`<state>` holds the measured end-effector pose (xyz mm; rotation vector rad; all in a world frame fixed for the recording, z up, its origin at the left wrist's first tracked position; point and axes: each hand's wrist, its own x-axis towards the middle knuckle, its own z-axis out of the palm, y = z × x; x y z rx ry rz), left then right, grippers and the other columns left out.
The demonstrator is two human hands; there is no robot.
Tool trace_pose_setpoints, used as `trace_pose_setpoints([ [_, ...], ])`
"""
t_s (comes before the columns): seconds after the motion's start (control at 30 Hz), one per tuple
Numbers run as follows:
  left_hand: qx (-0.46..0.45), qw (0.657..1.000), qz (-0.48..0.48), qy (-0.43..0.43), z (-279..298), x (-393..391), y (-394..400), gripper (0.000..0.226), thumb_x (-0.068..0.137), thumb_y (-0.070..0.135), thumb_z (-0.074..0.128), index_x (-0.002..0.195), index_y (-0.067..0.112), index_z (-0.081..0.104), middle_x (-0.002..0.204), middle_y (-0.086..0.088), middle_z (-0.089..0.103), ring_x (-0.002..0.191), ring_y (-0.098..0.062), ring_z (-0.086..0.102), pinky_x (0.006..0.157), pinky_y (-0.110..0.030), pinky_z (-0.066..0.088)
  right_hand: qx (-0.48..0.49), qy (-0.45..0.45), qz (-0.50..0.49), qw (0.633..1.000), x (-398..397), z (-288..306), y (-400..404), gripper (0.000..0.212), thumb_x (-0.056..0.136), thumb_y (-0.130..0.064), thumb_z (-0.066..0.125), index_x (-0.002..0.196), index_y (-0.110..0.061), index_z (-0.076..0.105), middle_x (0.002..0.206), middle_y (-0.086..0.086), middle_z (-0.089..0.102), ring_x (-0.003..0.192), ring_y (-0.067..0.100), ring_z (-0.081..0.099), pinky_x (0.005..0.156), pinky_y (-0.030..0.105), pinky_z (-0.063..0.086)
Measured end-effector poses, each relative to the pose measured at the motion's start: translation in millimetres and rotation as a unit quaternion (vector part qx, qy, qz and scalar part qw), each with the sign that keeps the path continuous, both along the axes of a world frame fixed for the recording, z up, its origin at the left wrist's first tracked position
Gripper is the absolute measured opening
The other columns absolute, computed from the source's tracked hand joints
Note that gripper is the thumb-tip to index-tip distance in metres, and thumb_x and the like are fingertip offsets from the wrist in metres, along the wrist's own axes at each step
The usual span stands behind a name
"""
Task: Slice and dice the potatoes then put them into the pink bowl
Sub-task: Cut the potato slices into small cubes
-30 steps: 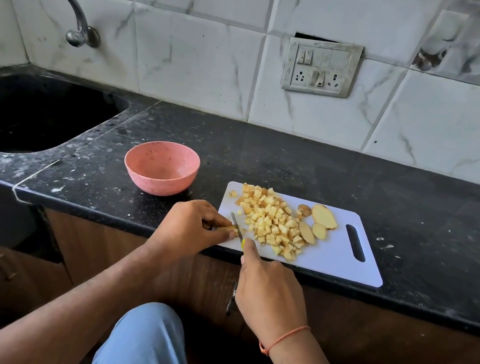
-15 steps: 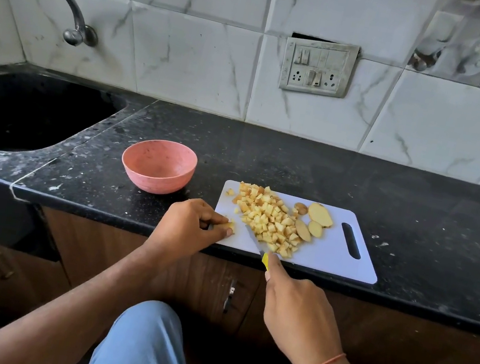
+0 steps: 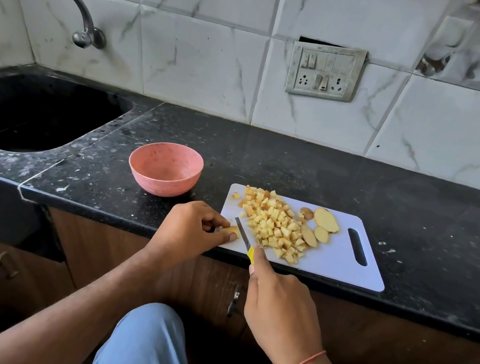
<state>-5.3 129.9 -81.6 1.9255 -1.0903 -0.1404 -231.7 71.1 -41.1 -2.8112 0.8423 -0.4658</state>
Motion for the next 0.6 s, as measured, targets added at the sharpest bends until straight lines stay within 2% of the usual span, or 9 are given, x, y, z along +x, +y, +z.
trace_pose_setpoints([
  [0.17,-0.012,1.0,-0.005,0.007,-1.4,-0.4,0.4,0.044,0.072,0.06,0.09,0.105,0.031,0.084,0.099,0.019,0.072,0.09,0.002,0.068,0.077,-0.022,0.059,0.005,0.006,0.004,1.0,1.7,0.2,-2.1,0.053,0.112,-0.04,0.028,0.164,-0.03,0.023,0.068,-0.011,0.05,0.057,0.009,0.05,0.049,0.02,0.032],
  [0.3,-0.008,1.0,-0.022,0.011,-0.1,4.8,1.8,0.055,0.068,0.068,0.089,0.108,0.031,0.084,0.097,0.018,0.072,0.086,-0.001,0.068,0.07,-0.017,0.055,0.008,0.007,0.001,1.0,2.5,-0.6,-2.5,0.053,0.112,-0.04,0.029,0.164,-0.03,0.023,0.067,-0.01,0.05,0.058,0.01,0.053,0.05,0.021,0.038],
  [0.43,-0.004,0.999,-0.028,0.019,2.1,6.2,1.0,0.045,0.072,0.067,0.087,0.103,0.033,0.084,0.093,0.017,0.073,0.081,-0.006,0.068,0.066,-0.021,0.055,0.005,0.006,-0.003,1.0,2.1,0.0,-3.7,0.053,0.112,-0.039,0.029,0.164,-0.03,0.024,0.066,-0.01,0.049,0.058,0.01,0.053,0.051,0.022,0.039],
  [0.53,0.024,0.996,-0.076,0.028,9.6,14.0,3.8,0.029,0.086,0.056,0.082,0.105,0.035,0.084,0.101,0.021,0.074,0.09,-0.002,0.072,0.079,-0.025,0.06,0.01,0.007,-0.006,1.0,-0.1,0.8,-5.1,0.054,0.112,-0.039,0.03,0.164,-0.03,0.023,0.067,-0.01,0.049,0.06,0.01,0.054,0.054,0.022,0.043],
  [0.6,0.049,0.99,-0.126,0.033,13.6,23.4,8.9,0.025,0.091,0.041,0.083,0.115,0.034,0.082,0.109,0.016,0.074,0.096,-0.005,0.073,0.086,-0.025,0.06,0.01,0.007,-0.007,1.0,-0.9,1.3,-4.3,0.054,0.112,-0.04,0.03,0.164,-0.03,0.022,0.065,-0.01,0.048,0.058,0.009,0.052,0.05,0.021,0.037],
])
